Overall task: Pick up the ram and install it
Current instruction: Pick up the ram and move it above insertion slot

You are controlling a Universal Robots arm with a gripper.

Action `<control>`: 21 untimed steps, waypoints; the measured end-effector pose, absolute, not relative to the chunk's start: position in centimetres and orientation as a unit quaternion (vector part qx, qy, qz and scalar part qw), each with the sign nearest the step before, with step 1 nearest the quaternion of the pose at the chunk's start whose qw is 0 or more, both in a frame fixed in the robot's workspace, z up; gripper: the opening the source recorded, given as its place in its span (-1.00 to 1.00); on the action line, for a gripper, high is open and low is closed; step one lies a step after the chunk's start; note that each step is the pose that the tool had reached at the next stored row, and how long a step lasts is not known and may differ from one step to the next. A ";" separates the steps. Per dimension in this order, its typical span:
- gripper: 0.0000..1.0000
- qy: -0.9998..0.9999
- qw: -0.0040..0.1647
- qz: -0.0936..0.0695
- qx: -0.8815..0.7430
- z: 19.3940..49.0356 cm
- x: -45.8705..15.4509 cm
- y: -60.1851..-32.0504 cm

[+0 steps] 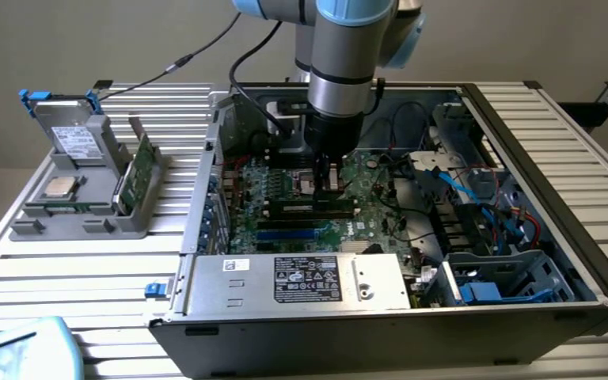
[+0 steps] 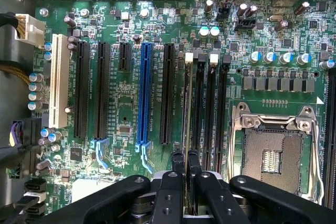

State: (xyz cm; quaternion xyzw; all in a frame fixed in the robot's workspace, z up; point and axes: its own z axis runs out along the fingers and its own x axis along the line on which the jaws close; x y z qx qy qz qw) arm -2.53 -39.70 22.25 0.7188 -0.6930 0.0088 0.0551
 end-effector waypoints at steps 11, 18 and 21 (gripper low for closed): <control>-0.72 -0.693 0.055 0.009 0.719 22.0 -2.5 -39.7; -0.72 -0.693 0.054 0.002 0.719 22.0 -2.5 -39.7; -0.72 -0.693 0.054 0.001 0.719 22.0 -2.5 -39.7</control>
